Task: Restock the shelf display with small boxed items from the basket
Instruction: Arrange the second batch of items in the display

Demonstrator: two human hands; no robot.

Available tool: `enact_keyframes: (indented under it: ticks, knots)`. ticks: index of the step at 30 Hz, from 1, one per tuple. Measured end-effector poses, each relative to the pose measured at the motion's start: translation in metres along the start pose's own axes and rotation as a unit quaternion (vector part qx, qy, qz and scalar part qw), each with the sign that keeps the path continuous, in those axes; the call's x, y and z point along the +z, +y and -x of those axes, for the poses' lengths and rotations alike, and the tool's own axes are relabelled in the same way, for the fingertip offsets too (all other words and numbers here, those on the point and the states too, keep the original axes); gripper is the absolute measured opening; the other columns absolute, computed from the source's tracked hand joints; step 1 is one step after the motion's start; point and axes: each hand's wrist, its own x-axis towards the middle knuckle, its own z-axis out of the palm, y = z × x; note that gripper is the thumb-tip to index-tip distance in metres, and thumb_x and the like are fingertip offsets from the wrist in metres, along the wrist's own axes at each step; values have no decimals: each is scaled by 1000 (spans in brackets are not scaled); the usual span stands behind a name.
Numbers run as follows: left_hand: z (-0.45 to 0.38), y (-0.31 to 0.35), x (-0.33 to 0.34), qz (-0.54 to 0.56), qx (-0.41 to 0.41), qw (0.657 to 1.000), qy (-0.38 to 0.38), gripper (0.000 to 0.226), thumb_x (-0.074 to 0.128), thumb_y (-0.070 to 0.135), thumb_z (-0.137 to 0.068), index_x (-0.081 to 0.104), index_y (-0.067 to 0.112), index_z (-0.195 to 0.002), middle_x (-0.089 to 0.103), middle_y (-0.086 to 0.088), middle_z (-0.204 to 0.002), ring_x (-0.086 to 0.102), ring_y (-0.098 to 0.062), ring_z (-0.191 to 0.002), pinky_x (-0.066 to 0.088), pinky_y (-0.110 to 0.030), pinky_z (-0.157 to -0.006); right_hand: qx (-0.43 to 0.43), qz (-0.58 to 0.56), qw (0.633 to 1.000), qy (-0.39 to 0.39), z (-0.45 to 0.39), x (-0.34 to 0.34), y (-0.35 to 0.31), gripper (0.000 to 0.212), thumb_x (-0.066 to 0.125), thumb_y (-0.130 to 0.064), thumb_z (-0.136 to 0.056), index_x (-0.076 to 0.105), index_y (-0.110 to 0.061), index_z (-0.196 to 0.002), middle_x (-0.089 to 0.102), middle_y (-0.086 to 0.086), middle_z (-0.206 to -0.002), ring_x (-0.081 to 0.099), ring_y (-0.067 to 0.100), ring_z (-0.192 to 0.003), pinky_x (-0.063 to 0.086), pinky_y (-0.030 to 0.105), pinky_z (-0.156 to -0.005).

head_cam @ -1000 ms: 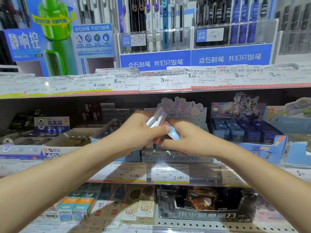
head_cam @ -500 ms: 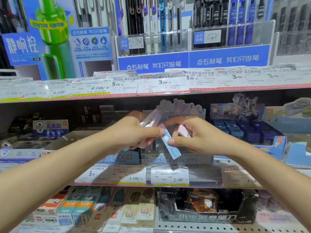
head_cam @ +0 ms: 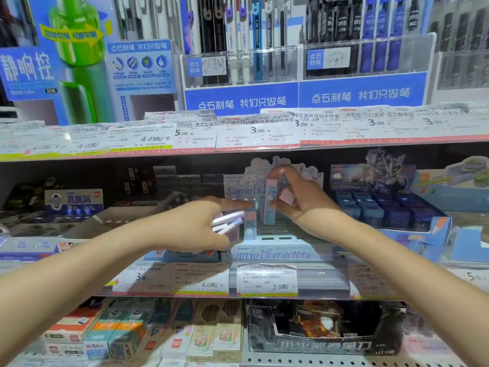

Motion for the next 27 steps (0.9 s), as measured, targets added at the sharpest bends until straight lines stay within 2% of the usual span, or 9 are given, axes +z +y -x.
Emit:
enact_keyframes:
  ticks: [2,5,11,14,17,21,24,26,27]
  knots:
    - [1,0,-3,2,2,1000,-14,52,60,16,-81,42,52,-114,57,9,-47,52,-9,-43,44,-20,-49,-6,0,1000,-6,0,5,0,38,57,-24,-87,37,-32,-118,54,5,-67,53,24,-64,45,33,-65]
    - [0,-1,-5,12,-1,1000,-21,67,58,14,-80,37,52,-130,57,8,-46,49,-7,-40,43,-16,-45,1,18,1000,-12,0,8,-1,38,55,-27,-89,36,-33,-120,60,18,-80,57,31,-73,49,40,-72]
    - [0,0,-7,14,2,999,-33,67,57,14,-81,36,51,-132,62,0,-59,50,-9,-43,40,-14,-44,-15,45,997,-56,4,9,-2,38,53,-26,-90,35,-29,-124,45,-4,-69,50,25,-72,39,30,-66]
    - [-1,-2,-8,6,-4,999,-36,66,58,13,-81,36,45,-135,62,1,-60,51,-8,-44,40,-14,-44,-10,36,997,-60,4,8,-3,37,55,-31,-89,41,-23,-122,47,-7,-77,49,18,-75,38,27,-66]
    - [0,0,-9,-6,1,999,-37,64,58,15,-82,36,53,-128,67,3,-61,53,-6,-46,40,-12,-43,9,-28,999,-36,1,5,-4,25,58,-32,-87,52,-23,-110,48,-14,-76,43,1,-65,34,12,-56]
    - [1,4,-10,7,9,999,-32,59,58,13,-83,34,59,-111,59,9,-44,50,-2,-39,37,-9,-41,15,-55,998,-39,-8,0,-6,11,61,-18,-83,60,-18,-94,60,0,-96,54,15,-84,38,23,-66]
    - [1,4,-11,25,3,999,-37,54,57,15,-83,37,60,-103,61,3,-57,51,-8,-43,39,-11,-43,17,-69,996,-49,-10,-3,-7,9,61,-12,-82,61,-16,-90,58,-1,-97,53,15,-92,36,16,-65]
    - [1,4,-12,39,-1,998,-42,53,57,14,-83,39,58,-108,62,-5,-67,51,-12,-46,39,-13,-43,19,-70,996,-51,-10,-5,-7,11,61,-11,-82,62,-15,-91,58,-3,-99,53,14,-94,37,9,-66]
    - [1,4,-12,42,-1,998,-43,54,57,14,-83,41,55,-114,63,-7,-67,51,-13,-47,40,-13,-44,19,-70,996,-49,-10,-5,-7,11,61,-11,-82,62,-16,-91,59,-2,-100,54,14,-95,38,13,-68]
